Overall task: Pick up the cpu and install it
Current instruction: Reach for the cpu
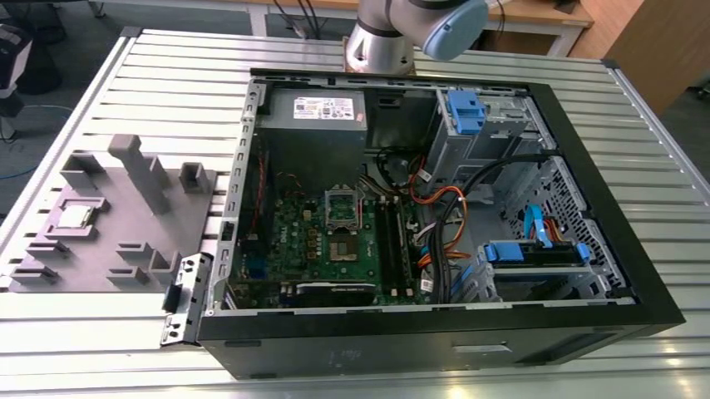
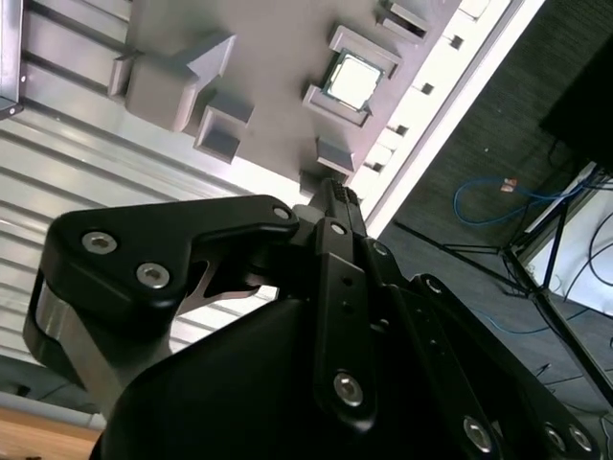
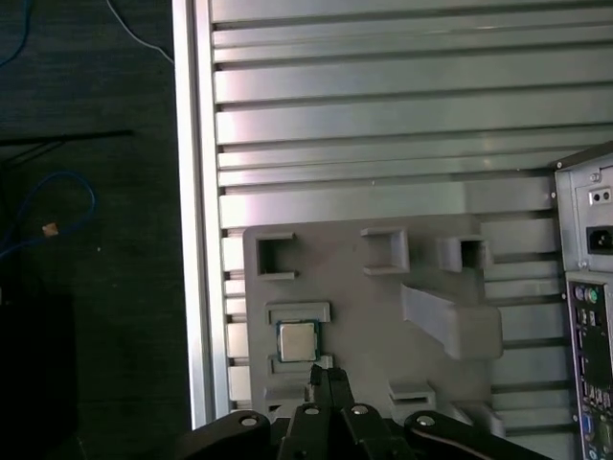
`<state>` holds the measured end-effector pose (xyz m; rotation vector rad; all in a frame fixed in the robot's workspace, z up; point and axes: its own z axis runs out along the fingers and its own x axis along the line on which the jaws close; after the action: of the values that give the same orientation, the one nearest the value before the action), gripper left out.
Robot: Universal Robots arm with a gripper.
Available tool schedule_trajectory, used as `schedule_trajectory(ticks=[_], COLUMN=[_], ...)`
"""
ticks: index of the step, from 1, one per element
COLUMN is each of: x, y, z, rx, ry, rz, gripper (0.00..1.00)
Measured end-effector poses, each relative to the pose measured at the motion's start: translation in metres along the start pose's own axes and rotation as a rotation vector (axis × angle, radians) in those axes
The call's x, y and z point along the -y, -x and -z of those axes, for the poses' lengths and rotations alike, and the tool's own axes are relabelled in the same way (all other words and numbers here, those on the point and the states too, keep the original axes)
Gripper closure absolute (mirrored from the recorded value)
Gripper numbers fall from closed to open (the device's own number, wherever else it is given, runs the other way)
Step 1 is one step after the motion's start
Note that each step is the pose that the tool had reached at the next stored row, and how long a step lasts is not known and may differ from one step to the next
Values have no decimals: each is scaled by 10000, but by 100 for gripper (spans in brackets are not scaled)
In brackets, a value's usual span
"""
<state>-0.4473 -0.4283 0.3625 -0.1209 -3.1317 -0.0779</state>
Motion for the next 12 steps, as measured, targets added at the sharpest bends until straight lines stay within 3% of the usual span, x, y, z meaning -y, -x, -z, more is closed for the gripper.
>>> schedule_trajectory(ticks=[7, 12], x=[29, 30], y=[2, 3], z=[-124, -135], rx=[-1, -3], ry=[-2, -5], rz=[-2, -1], gripper=[89, 89])
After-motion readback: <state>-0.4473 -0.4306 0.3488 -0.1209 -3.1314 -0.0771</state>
